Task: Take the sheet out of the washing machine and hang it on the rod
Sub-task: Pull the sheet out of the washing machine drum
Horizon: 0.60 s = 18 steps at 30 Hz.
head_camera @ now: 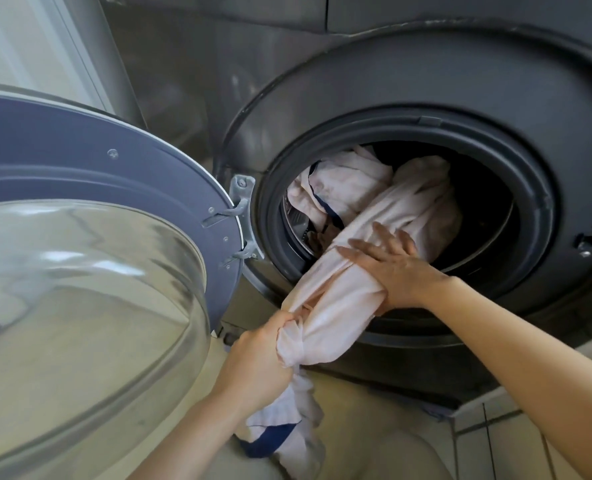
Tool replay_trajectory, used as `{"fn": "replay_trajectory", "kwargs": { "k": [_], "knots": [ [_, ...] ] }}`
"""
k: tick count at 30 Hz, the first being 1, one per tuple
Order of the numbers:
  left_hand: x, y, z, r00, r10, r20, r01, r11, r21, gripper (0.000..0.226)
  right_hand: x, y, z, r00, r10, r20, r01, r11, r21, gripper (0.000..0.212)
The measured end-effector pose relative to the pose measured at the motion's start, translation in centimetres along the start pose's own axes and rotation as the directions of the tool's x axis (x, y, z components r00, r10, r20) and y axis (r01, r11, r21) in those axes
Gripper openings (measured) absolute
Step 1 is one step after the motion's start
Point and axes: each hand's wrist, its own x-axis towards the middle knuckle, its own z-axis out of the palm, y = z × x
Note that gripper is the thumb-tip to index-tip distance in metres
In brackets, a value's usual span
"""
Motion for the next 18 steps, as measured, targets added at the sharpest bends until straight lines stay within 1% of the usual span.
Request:
{"fn": "replay_trajectory", "kwargs": {
  "k": [2, 4, 6, 8, 10, 11, 12, 13, 15, 16, 18],
  "knots": [
    [-0.3, 0.2, -0.2, 0.994, 0.027, -0.107, -0.031, 0.999, -0.037, 0.039, 0.2, 0.0, 0.5, 0.997, 0.018, 0.072, -0.023, 0.997, 0.075, 0.110],
    [-0.3, 0.7, -0.3, 0.980, 0.019, -0.198, -0.041, 0.993, -0.108, 0.032, -0.2, -0.3, 1.2, 0.997, 0.023, 0.078, -0.032, 0.993, 0.118, 0.095],
    [-0.1, 1.2, -0.5, 0.962, -0.018, -0.271, -0.046, 0.972, -0.229, 0.030, -0.7, -0.4, 1.6, 0.999, 0.039, 0.004, -0.039, 0.987, 0.153, 0.073],
    [0.2, 1.5, -0.6, 0.941, -0.021, -0.339, -0.091, 0.946, -0.312, 0.035, -1.3, -0.5, 1.8, 0.995, 0.065, -0.080, -0.048, 0.979, 0.199, 0.051],
    [0.4, 1.8, -0.7, 0.925, -0.023, -0.380, -0.112, 0.938, -0.329, 0.044, -1.8, -0.7, 2.2, 0.987, 0.073, -0.143, -0.045, 0.980, 0.191, 0.041],
    [0.4, 1.9, -0.9, 0.920, -0.031, -0.391, -0.101, 0.944, -0.314, 0.048, -2.1, -0.8, 2.3, 0.983, 0.081, -0.167, -0.042, 0.973, 0.226, 0.039],
    [0.3, 2.1, -1.0, 0.912, -0.035, -0.408, -0.088, 0.956, -0.278, 0.052, -2.5, -1.0, 2.3, 0.974, 0.100, -0.202, -0.034, 0.951, 0.308, 0.036],
    [0.2, 2.2, -1.1, 0.899, -0.023, -0.438, -0.085, 0.970, -0.226, 0.059, -3.0, -1.2, 1.8, 0.961, 0.135, -0.240, -0.018, 0.901, 0.433, 0.033],
    [0.1, 2.6, -1.3, 0.869, 0.066, -0.491, -0.132, 0.986, -0.101, 0.075, -4.0, -1.8, 0.3, 0.929, 0.240, -0.283, 0.018, 0.732, 0.681, 0.025],
    [0.1, 2.9, -1.3, 0.864, 0.123, -0.488, -0.161, 0.986, -0.037, 0.080, -4.4, -2.2, -0.5, 0.913, 0.287, -0.289, 0.034, 0.654, 0.756, 0.022],
    [0.3, 3.2, -1.1, 0.867, 0.232, -0.442, -0.190, 0.972, 0.136, 0.086, -5.3, -3.0, -1.6, 0.889, 0.339, -0.309, 0.075, 0.557, 0.827, 0.028]
  ]
}}
